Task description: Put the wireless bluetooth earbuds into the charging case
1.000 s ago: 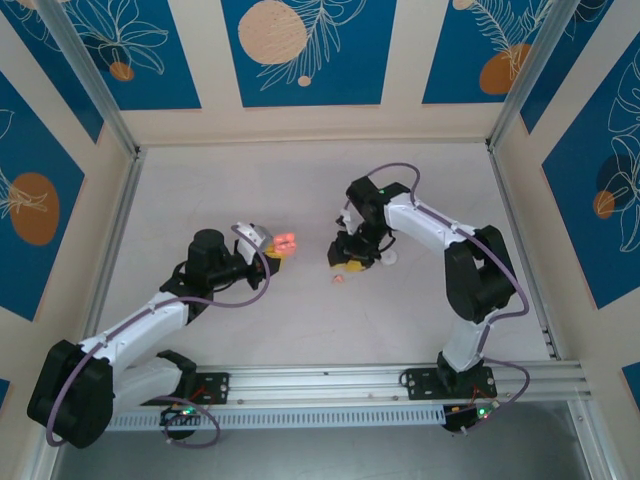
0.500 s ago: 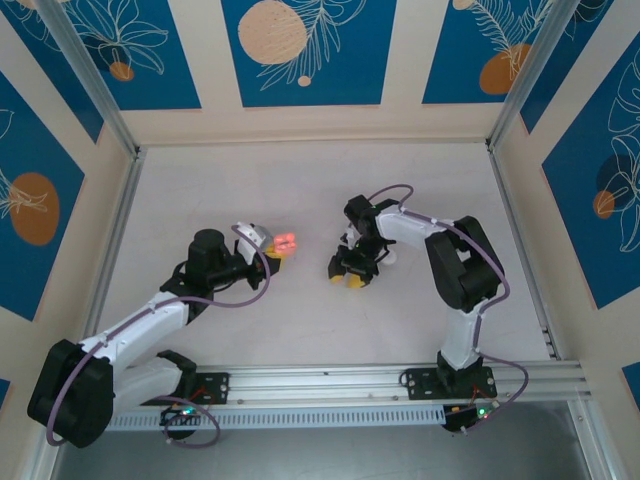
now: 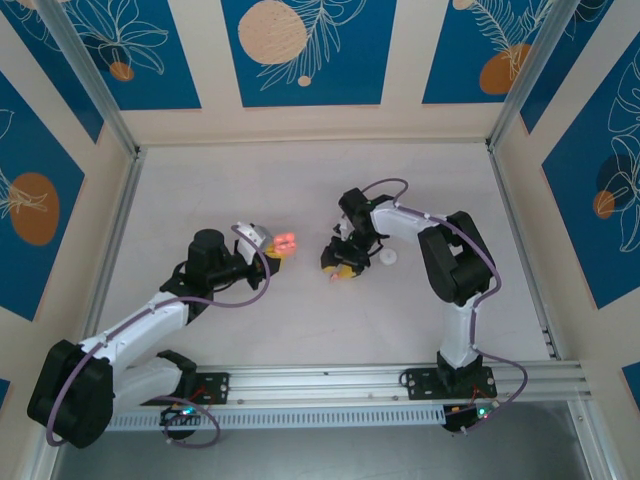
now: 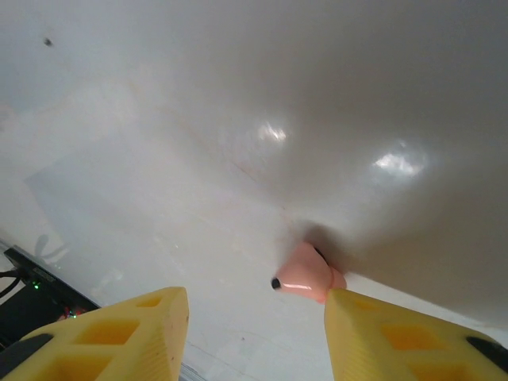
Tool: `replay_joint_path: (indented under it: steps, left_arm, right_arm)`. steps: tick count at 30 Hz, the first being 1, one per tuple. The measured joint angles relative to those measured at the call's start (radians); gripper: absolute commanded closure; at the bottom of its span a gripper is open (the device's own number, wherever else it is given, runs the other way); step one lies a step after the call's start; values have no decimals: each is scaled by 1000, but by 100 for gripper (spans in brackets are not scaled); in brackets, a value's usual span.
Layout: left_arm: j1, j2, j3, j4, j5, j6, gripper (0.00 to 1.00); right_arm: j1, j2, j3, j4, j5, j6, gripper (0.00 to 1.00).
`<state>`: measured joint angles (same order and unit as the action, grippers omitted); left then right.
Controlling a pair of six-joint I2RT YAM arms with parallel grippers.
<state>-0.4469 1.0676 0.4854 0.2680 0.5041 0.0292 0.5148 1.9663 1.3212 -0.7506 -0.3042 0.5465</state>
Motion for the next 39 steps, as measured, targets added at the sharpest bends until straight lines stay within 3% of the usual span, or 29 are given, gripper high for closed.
replay_joint_path:
  steps: [13,39]
  left_arm:
    - [0,-14,0,-22,0,6,86]
    - [0,-59,-8,-22,-1,6,86]
  right_arm:
    - [6,3,67,-133,94,-22,51]
    - [51,86,99,-137,104,3,60]
